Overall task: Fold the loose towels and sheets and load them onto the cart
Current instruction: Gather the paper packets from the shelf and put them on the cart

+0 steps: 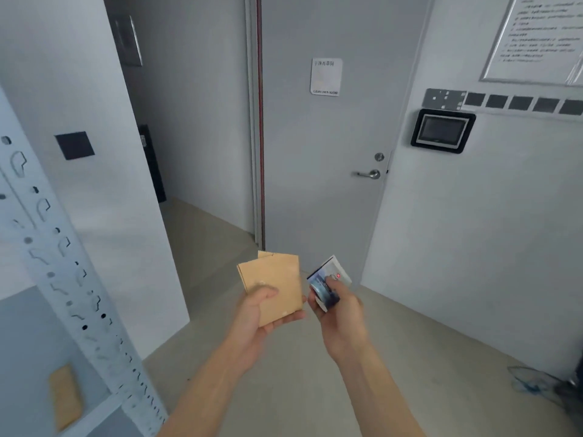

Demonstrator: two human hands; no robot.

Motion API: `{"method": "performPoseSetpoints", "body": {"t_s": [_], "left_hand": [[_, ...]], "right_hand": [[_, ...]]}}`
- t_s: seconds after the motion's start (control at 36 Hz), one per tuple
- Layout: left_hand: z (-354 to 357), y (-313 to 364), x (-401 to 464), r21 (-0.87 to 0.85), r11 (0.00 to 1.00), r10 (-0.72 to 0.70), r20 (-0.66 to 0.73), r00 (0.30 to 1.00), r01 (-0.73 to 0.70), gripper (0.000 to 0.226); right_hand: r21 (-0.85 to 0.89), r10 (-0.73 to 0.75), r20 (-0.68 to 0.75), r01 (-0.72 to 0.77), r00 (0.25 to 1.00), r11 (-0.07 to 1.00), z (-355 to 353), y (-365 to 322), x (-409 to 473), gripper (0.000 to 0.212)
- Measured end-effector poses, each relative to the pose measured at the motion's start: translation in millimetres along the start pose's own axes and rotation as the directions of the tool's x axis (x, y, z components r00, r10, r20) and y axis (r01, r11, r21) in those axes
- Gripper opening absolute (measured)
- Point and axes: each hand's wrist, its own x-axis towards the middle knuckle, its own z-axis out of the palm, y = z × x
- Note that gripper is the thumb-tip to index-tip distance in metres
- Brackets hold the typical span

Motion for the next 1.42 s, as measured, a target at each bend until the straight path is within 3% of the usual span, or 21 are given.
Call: {"method": "performPoseSetpoints", "body": {"t_s": [0.11, 0.22, 0.33, 0.44, 0.69, 0.94, 1.0, 1.11, 1.19, 1.25, 1.33, 1.42], "left_hand": [[14.3, 16.0, 28.7, -0.053, 0.987, 0.148, -0.078, 0.986, -0.152, 0.026], [10.5, 21.9, 76.8, -0.088, 0.962, 0.239, -0.181, 0.954, -0.258, 0.025], [-9.9, 20.2, 143.4, -0.193, 0.945, 0.217, -0.232, 0.948, -0.264, 0.025], [-26.4, 24.7, 217.4, -0.273, 0.935, 0.153, -0.259, 0.954, -0.224, 0.021], [-33.7, 76.2, 358.1, -0.395, 0.9, 0.101, -0.221, 0.97, -0.184, 0.019], [-43.8, 86.6, 471.8, -0.208, 0.962, 0.127, -0.231, 0.965, -0.176, 0.019], [-41.6, 87.9, 503.4, -0.166, 0.975, 0.109, -0.23, 0.967, -0.149, 0.022], [-29.2, 93.4, 572.5, -0.095, 0.986, 0.115, -0.205, 0.972, -0.137, 0.029], [-10.1, 104.6, 631.1, -0.06, 0.985, 0.144, -0.232, 0.962, -0.162, 0.03], [2.4, 114.8, 662.8, -0.02, 0.985, 0.158, -0.255, 0.954, -0.169, 0.031], [16.5, 130.0, 712.0, 0.015, 0.98, 0.196, -0.279, 0.94, -0.199, 0.031], [23.2, 146.1, 754.9, 0.032, 0.985, 0.174, -0.294, 0.94, -0.172, 0.034]], "right_hand": [[-0.008, -0.009, -0.056, 0.009, 0.998, 1.0, 21.1, -5.1, 37.6, 0.01], [0.118, 0.016, -0.01, -0.014, 1.0, 0.993, 45.9, 3.5, 86.6, 0.005], [0.148, 0.047, 0.06, -0.055, 0.997, 0.987, 66.3, 14.4, 146.9, 0.011], [0.133, 0.071, 0.034, -0.075, 0.997, 0.988, 94.4, 20.3, 211.7, 0.01], [0.11, 0.077, 0.117, -0.09, 0.99, 0.99, 172.9, 12.4, 339.4, 0.014], [0.07, 0.052, 0.125, -0.061, 0.991, 0.996, 200.8, 2.0, 470.6, 0.007], [0.041, 0.048, 0.164, -0.055, 0.985, 0.998, 206.3, -1.9, 509.2, 0.006], [-0.025, 0.063, 0.231, -0.058, 0.971, 0.998, 225.7, -17.4, 582.6, 0.026], [-0.071, 0.084, 0.269, -0.067, 0.959, 0.995, 244.4, -37.3, 643.8, 0.011], [-0.084, 0.072, 0.285, -0.05, 0.956, 0.995, 257.0, -49.5, 677.0, 0.019], [-0.087, 0.09, 0.352, -0.063, 0.932, 0.994, 279.8, -66.8, 726.3, 0.01], [-0.137, 0.15, 0.381, -0.105, 0.912, 0.985, 304.9, -73.3, 768.9, 0.017]]}}
